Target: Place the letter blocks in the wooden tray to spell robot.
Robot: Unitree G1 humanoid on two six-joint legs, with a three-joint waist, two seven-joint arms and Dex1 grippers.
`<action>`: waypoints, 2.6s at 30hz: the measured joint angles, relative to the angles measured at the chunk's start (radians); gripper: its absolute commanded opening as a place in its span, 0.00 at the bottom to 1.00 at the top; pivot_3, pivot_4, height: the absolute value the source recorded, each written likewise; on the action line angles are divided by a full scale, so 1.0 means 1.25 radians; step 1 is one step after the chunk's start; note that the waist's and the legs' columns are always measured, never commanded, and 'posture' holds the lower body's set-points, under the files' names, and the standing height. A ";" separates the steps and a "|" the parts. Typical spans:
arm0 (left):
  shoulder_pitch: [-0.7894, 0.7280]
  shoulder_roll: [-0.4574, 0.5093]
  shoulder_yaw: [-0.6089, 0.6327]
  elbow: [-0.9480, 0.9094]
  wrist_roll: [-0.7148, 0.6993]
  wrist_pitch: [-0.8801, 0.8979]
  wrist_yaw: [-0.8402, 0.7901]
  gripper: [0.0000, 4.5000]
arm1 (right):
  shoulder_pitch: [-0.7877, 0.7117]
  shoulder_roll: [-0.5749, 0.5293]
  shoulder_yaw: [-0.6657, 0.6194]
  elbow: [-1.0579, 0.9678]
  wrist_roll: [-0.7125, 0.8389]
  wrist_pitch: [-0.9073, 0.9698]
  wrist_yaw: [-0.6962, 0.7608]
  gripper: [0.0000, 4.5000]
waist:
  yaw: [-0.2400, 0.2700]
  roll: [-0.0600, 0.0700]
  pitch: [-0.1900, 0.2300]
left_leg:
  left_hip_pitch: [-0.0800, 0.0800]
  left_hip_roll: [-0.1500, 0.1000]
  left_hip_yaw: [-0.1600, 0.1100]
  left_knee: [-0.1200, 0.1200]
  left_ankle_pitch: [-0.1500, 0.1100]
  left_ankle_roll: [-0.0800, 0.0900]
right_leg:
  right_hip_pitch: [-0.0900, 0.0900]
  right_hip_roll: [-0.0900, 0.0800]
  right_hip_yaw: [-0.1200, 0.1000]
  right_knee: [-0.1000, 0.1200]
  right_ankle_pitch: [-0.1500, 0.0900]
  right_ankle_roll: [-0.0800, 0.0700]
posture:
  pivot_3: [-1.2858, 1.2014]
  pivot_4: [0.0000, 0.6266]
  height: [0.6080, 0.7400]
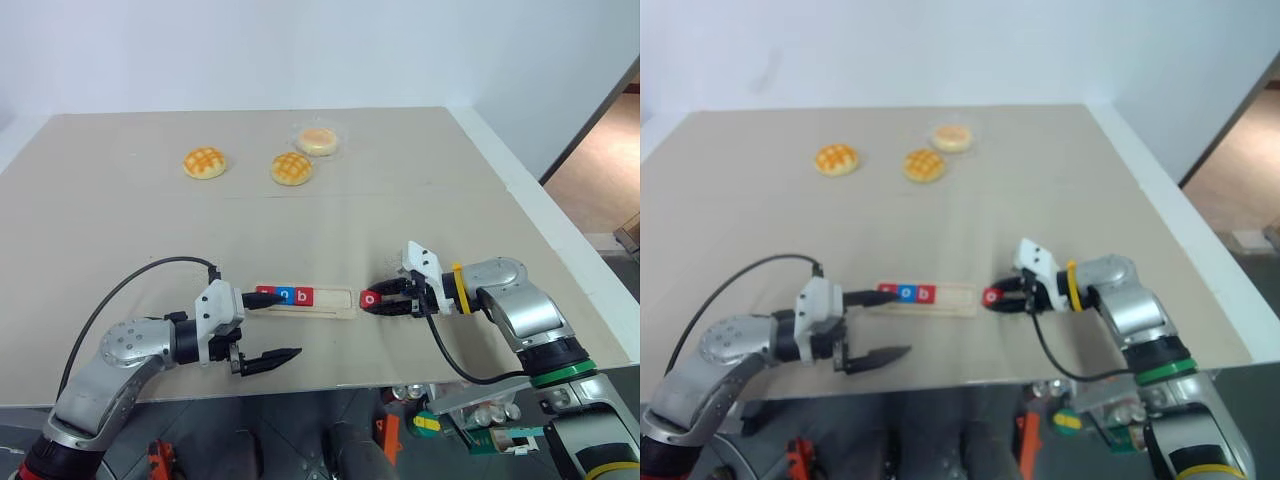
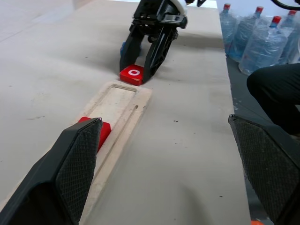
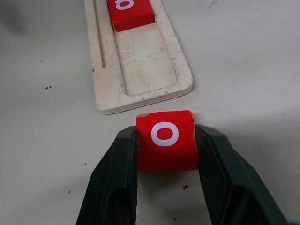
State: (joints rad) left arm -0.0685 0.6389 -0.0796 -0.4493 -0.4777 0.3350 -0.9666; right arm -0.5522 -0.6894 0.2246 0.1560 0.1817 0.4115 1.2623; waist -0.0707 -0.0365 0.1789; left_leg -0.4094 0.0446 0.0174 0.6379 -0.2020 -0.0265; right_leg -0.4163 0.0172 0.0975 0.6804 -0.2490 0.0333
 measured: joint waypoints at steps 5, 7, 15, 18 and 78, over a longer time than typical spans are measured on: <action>0.000 0.000 0.000 0.000 0.001 0.000 0.000 1.00 | 0.008 -0.007 0.000 -0.018 0.000 0.012 -0.001 0.27 | 0.000 0.000 0.000 | 0.001 0.000 0.000 0.000 0.000 0.000 | 0.001 0.000 0.000 0.000 0.000 0.000 | 0.52 0.24 1.00; 0.000 0.000 0.000 0.001 0.001 0.000 0.000 1.00 | 0.016 -0.011 -0.001 -0.029 0.000 0.012 -0.002 0.27 | 0.000 0.000 0.000 | 0.001 0.000 0.000 0.000 0.000 0.000 | 0.001 0.000 0.000 0.000 0.000 0.000 | 0.52 0.24 1.00; 0.013 -0.044 0.030 0.008 0.006 0.002 0.092 1.00 | -0.065 0.012 -0.004 -0.070 0.013 0.069 -0.039 0.27 | -0.005 0.000 0.000 | 0.001 0.001 0.001 0.000 0.000 0.000 | 0.000 0.001 0.001 0.000 0.001 0.000 | 0.52 0.24 1.00; 0.014 -0.056 0.036 0.008 0.006 0.014 0.117 1.00 | -0.091 0.031 0.008 -0.105 0.016 0.094 -0.045 0.27 | -0.004 0.000 0.000 | 0.001 0.001 0.000 0.000 0.000 0.000 | 0.000 0.001 0.001 0.000 0.001 0.000 | 0.52 0.24 1.00; 0.045 -0.060 0.030 -0.001 0.031 0.028 0.156 1.00 | -0.163 0.174 0.138 -0.024 -0.057 0.126 -0.053 0.98 | -0.004 0.000 0.000 | 0.000 0.001 0.001 -0.001 0.000 0.000 | -0.001 0.001 0.001 0.000 0.000 -0.001 | 0.52 0.24 1.00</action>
State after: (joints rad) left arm -0.0124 0.5635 -0.0420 -0.4510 -0.4390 0.3694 -0.7714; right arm -0.7561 -0.4725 0.3973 0.1259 0.1108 0.5692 1.1958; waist -0.0752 -0.0363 0.1791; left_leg -0.4093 0.0456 0.0188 0.6363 -0.2020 -0.0266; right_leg -0.4182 0.0179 0.0988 0.6805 -0.2489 0.0326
